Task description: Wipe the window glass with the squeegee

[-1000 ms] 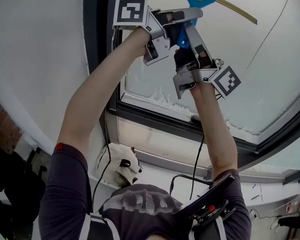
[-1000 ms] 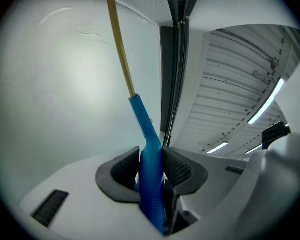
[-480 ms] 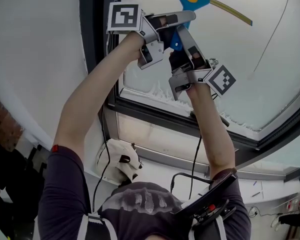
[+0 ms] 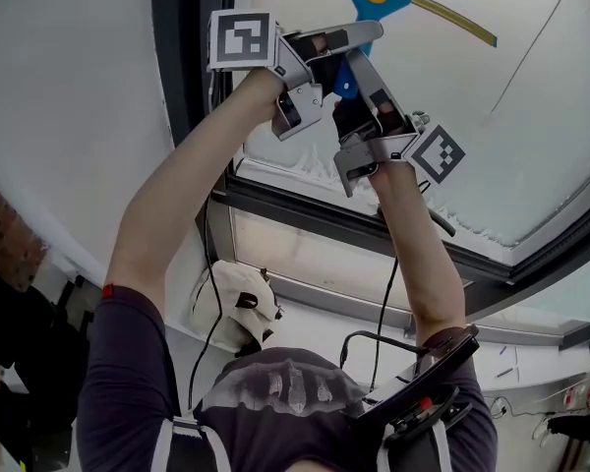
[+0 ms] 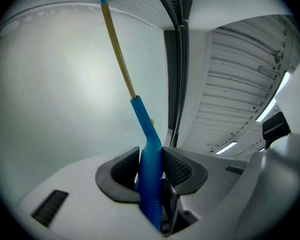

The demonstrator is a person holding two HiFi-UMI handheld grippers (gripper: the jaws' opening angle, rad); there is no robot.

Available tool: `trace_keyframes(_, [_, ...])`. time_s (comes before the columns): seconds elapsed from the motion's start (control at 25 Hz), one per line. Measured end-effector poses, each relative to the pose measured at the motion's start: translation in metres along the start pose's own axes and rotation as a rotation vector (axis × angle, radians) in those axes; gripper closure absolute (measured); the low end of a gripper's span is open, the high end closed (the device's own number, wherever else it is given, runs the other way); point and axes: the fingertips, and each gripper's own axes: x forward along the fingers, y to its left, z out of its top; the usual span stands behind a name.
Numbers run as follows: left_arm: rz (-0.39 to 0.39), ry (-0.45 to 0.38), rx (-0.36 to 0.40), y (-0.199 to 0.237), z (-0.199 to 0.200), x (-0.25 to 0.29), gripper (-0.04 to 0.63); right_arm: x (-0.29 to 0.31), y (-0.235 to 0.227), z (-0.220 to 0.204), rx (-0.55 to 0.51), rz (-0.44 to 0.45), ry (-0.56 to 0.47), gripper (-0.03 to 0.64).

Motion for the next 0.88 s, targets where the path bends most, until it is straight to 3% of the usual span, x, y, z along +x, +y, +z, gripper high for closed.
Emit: trace_keyframes(0.88, [0.076,-0.025,-0.038,0.0045,0.0021,-0.0021,0.448,0.0037,-0.0029,-0.0025,0.100,-0.047,0.034,0.469])
